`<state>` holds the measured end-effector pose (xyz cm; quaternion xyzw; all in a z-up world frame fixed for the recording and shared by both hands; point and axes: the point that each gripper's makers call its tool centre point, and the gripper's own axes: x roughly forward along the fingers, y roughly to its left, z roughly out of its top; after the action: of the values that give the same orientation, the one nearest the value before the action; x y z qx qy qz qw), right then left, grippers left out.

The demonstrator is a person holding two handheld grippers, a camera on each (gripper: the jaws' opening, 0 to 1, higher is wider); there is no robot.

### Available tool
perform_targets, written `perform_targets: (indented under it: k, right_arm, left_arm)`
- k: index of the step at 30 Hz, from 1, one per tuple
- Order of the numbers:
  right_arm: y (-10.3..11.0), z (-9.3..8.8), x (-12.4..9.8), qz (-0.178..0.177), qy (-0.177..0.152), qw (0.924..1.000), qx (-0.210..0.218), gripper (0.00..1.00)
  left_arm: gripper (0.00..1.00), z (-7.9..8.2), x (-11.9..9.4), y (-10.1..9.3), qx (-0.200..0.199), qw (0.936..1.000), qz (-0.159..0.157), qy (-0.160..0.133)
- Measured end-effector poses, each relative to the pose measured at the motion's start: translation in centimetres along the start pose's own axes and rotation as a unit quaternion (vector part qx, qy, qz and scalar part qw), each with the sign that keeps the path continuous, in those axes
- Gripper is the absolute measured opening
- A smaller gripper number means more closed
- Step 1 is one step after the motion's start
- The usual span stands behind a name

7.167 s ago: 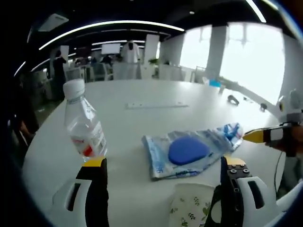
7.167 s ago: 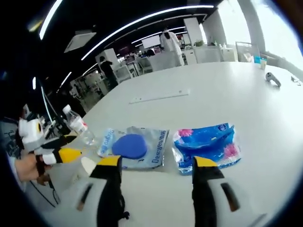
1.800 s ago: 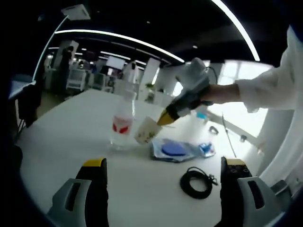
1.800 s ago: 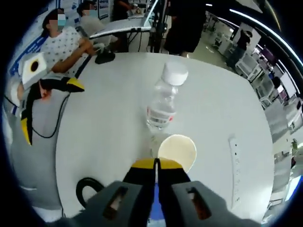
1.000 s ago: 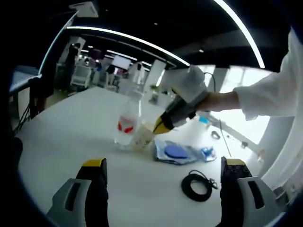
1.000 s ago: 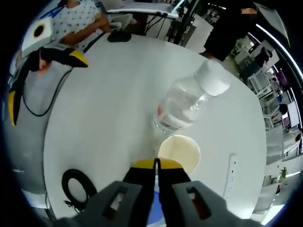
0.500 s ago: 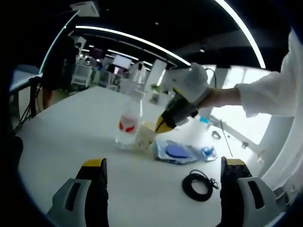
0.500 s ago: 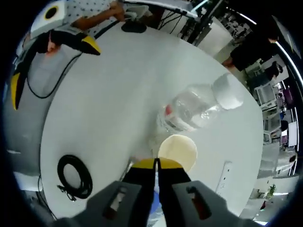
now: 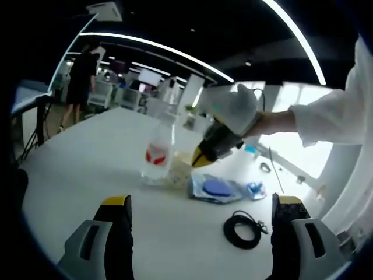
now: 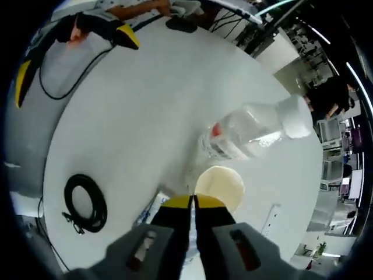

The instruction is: Arrange the tabletop items into an orderly group along one side of the table until the central work area is clear of visible clutter.

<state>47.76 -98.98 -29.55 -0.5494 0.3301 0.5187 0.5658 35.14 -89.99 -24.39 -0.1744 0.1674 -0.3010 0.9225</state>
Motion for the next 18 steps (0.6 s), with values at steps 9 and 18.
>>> perform_targets:
  k: [9,18]
  right_arm:
    - [-0.49,-0.21,-0.15,-0.018,0.000,0.9996,0.020,0.21]
    - [-0.41,-0.30,-0.64,-0.027,-0.011,0.9987,0.043,0.31]
  left_arm:
    - [0.96,-0.08,-0.27,0.49,-0.007,1.0000,0.002,0.002]
    - [0.96,-0.27,-0.43,0.54,-0.005,1.0000,0.000,0.008]
